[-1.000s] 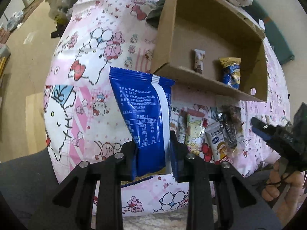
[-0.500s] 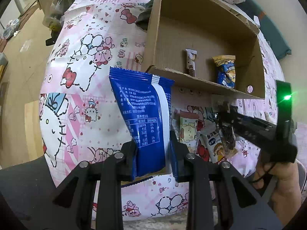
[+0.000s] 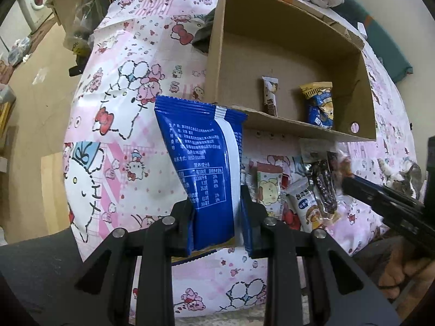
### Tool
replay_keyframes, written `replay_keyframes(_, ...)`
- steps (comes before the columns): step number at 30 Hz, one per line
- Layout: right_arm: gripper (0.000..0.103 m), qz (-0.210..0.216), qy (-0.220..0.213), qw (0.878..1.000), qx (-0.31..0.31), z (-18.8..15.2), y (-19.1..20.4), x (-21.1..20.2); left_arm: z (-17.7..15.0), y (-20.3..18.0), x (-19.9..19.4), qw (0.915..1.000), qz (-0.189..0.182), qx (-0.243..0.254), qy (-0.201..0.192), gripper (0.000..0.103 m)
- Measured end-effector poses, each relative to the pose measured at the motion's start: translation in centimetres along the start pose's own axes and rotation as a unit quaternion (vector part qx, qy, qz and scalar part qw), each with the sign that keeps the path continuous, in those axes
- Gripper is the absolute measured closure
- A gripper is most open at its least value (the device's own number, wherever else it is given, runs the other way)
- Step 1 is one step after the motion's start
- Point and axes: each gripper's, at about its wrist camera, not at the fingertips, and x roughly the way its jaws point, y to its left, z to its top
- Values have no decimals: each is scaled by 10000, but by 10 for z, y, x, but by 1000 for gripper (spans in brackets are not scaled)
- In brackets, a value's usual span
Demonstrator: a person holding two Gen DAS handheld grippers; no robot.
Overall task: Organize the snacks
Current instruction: 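Lift both held snacks and carry them over the cardboard box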
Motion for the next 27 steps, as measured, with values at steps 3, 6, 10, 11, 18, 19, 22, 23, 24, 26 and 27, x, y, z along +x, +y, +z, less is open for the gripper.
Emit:
replay_keyframes(3, 87, 109, -71, 9999, -36, -3, 5, -10, -1, 0, -3, 9999, 88, 53, -93, 80)
replay_keyframes(6, 87, 207, -167, 9996, -53, -5, 9, -17, -1, 0, -5, 9997, 151, 100, -190, 80)
replay_keyframes(10, 87, 353, -344, 9988, -62, -5, 12, -32, -1, 0, -10, 9992, 207, 103, -334, 80)
replay_keyframes(11, 87, 376, -386, 9985, -66, -5, 11, -36, -2, 0, -12, 9991, 191, 94, -374, 80)
replay_keyframes(18, 87, 573, -661, 9962, -3, 6, 2, -55, 1, -3, -42, 9958, 59, 171, -895, 80)
replay_keyframes(19, 87, 569, -704, 9959, -2, 9, 2, -57, 3, -3, -46, 9953, 53, 175, -951, 80)
replay_keyframes(22, 87, 517, -832, 9952, -11, 17, 2, -63, 12, -5, -58, 9941, 21, 169, -1073, 80)
replay_keyframes(23, 87, 515, -866, 9949, -9, 21, 2, -65, 15, -6, -60, 9939, 14, 171, -1093, 80)
replay_keyframes(24, 87, 509, -894, 9947, -7, 24, 3, -67, 18, -7, -62, 9937, 4, 186, -1109, 80)
replay_keyframes(26, 87, 405, -1002, 9941, -39, 33, 4, -71, 26, -11, -64, 9932, 17, 298, -1126, 80)
replay_keyframes(27, 87, 366, -1044, 9938, -57, 37, 5, -73, 29, -14, -65, 9928, 54, 373, -1139, 80)
